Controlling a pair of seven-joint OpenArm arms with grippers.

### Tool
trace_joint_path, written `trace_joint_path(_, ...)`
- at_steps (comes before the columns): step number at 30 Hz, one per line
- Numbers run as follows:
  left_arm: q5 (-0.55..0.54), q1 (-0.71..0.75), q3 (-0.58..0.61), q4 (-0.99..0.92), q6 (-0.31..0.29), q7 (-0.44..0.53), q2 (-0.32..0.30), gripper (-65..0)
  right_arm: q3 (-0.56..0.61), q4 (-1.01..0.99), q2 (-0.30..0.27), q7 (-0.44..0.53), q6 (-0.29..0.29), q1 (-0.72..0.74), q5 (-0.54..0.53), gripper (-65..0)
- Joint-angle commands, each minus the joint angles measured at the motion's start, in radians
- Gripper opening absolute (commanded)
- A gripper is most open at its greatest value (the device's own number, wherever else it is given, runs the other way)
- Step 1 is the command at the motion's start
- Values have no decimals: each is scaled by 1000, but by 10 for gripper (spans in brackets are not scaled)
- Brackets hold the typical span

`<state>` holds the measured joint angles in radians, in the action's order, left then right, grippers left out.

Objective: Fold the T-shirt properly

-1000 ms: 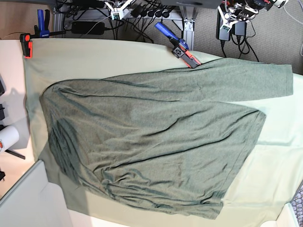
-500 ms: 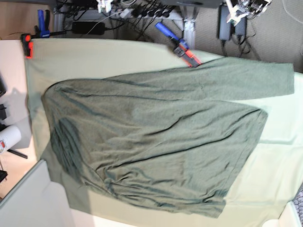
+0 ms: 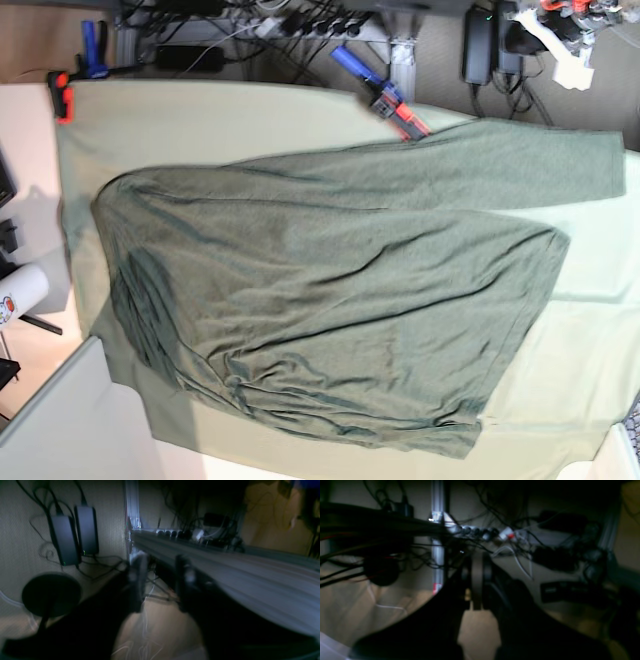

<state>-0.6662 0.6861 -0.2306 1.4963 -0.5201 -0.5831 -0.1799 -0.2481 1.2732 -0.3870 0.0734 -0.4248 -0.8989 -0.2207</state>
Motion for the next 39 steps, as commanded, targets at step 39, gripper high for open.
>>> trace_joint_path(39, -216, -248, -271, 14, -54, -83, -285, -343, -9, 344, -33, -75, -6, -72, -34, -458)
